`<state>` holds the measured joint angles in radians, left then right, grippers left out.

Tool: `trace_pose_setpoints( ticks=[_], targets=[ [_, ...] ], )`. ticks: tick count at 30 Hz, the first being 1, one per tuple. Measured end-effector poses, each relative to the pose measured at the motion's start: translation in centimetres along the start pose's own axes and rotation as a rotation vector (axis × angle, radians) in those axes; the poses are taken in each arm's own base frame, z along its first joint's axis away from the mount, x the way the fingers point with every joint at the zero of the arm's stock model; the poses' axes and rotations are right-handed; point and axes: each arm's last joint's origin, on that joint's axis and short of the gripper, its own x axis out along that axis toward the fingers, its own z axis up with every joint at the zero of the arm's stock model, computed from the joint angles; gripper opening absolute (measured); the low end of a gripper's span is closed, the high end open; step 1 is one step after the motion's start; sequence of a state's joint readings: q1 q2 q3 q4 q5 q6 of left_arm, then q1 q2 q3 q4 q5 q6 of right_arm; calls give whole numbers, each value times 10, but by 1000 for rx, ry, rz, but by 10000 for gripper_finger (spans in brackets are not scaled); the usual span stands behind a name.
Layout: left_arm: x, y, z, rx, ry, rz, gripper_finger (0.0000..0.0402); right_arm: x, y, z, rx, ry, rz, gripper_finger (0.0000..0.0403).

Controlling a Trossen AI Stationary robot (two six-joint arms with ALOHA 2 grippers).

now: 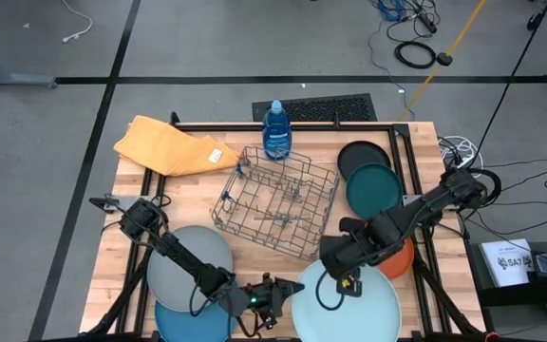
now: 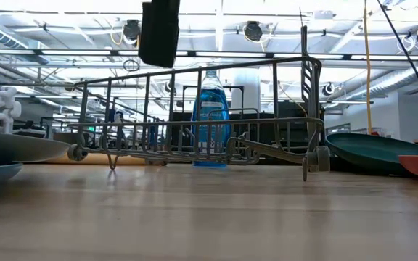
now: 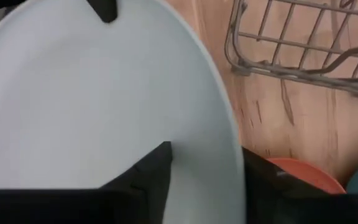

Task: Sort dishes
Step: Put the white plate into the dish rack

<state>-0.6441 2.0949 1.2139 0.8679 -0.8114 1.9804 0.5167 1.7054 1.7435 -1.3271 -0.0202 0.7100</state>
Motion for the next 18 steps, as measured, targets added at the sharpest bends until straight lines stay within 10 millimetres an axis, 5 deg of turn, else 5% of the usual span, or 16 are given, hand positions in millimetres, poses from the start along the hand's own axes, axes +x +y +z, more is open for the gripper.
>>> trace_pose_setpoints(
  ticks=[5, 12, 18],
  targets=[
    [0, 0, 0, 36, 27, -7, 1, -1, -1, 2, -28, 3, 19, 19],
    [-1, 2, -2, 5, 97, -17, 28, -2, 0, 1, -68, -38, -18, 4],
    [-4, 5, -1, -274, 134, -19, 103, -21, 0, 0, -93, -132, -47, 3]
  ],
)
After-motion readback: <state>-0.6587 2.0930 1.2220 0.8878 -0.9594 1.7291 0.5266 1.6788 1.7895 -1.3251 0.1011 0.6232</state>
